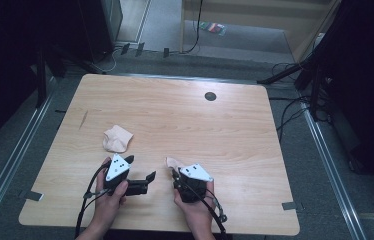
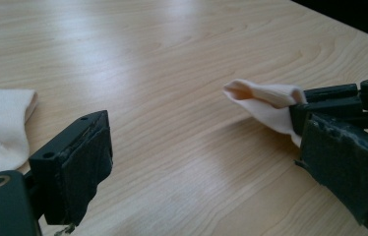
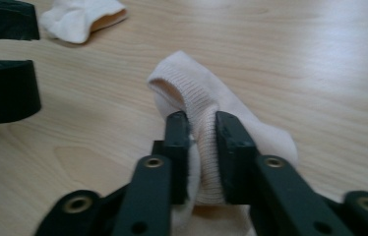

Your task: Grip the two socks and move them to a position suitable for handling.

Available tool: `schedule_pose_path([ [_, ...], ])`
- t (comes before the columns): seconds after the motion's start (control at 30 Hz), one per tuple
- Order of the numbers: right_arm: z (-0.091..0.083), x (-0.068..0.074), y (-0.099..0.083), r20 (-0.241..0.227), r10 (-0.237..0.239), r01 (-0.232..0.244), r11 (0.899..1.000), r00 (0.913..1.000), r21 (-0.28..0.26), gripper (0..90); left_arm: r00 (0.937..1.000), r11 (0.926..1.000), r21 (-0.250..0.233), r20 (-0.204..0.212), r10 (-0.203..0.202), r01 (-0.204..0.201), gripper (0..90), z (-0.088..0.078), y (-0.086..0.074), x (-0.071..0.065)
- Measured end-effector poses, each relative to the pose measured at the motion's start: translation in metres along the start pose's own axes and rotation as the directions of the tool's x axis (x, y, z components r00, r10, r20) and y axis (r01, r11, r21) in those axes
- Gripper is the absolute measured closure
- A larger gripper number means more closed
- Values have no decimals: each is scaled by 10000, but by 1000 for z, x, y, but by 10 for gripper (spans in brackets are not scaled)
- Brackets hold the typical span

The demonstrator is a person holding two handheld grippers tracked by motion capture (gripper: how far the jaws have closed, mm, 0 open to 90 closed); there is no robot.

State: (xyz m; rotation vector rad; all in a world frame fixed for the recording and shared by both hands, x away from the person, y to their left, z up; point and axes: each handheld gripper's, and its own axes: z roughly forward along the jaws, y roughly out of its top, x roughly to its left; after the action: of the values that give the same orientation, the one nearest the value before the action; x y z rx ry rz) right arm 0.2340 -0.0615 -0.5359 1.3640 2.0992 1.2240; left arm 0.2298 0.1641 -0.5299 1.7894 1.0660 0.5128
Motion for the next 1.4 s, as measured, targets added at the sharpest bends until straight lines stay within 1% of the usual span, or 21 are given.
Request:
schedule_pose_path([
  [0.03,0,0,0,0,0,0,10000,10000,0,647,10000,10000,0,0,0,0,67,0,0,0],
  [0.1,0,-1,1,-875,328,-318,9994,9956,135,493,10000,9999,139,-95,-29,30,67,-2,-3,4],
  [0.17,-8,-5,5,-976,376,-393,9991,9945,-162,500,9997,9997,184,-142,-183,186,67,-4,-5,9],
  [0.23,-16,-10,7,-864,99,-131,9993,9962,-358,552,9993,9992,200,-199,-329,333,67,-4,-5,13],
  [0.33,-24,-18,9,-1371,-198,159,9994,9904,-293,640,9993,9991,195,68,-374,373,69,-4,-6,13],
  [0.37,-25,-19,7,-1545,-538,516,9985,9865,-184,685,9993,9992,173,-53,-370,371,121,-3,-7,9],
  [0.43,-23,-17,6,-1599,-722,720,9974,9845,-76,695,9993,9990,245,-78,-368,370,151,-2,-7,7],
  [0.5,-12,-12,1,-1743,-1161,1249,9914,9778,402,680,9985,9982,377,273,-479,469,163,1,-9,0],
  [0.67,-1,-11,-7,-1265,-1655,1799,9773,9781,1120,694,9978,9980,524,534,-390,362,221,4,-10,-13],
  [0.77,0,-12,-8,-1200,-1531,1672,9788,9809,1181,758,9970,9973,725,744,-188,134,230,7,-12,-24],
  [0.8,1,-16,-8,-1305,-1165,1323,9840,9846,1197,846,9961,9970,771,864,-164,98,234,8,-12,-29],
  [0.83,1,-16,-8,-1305,-1165,1323,9840,9846,1197,846,9951,9966,822,982,-148,68,234,9,-13,-33],
  [0.9,0,-19,-6,-1379,-581,737,9911,9887,1106,900,9927,9958,910,1207,-69,-42,235,11,-14,-43],
  [1.0,-5,-26,-3,-1532,101,39,9959,9881,906,900,9939,9929,1190,1097,-75,-56,254,17,-16,-52],
  [1.03,-5,-26,-3,-1532,101,39,9959,9881,906,900,9943,9914,1303,1063,-44,-95,254,18,-17,-52],
  [1.17,-8,-24,-2,-1425,-341,439,9968,9892,661,850,9955,9882,1534,938,-139,-7,328,22,-18,-54],
  [1.23,-6,-25,-2,-1582,-510,624,9957,9861,679,736,9938,9874,1582,1111,-84,-93,420,23,-18,-56],
  [1.27,-6,-25,-2,-1582,-510,624,9957,9861,679,736,9933,9865,1626,1154,2,-191,420,23,-18,-57],
  [1.3,-3,-24,-3,-1896,-632,826,9919,9798,963,671,9924,9843,1725,1219,164,-374,473,24,-18,-59],
  [1.37,0,-23,-5,-1792,-1077,1322,9825,9779,1311,645,9922,9790,1999,1238,147,-395,526,26,-19,-59],
  [1.4,0,-23,-5,-1792,-1077,1322,9825,9779,1311,645,9922,9790,1999,1238,147,-395,544,26,-19,-59],
])
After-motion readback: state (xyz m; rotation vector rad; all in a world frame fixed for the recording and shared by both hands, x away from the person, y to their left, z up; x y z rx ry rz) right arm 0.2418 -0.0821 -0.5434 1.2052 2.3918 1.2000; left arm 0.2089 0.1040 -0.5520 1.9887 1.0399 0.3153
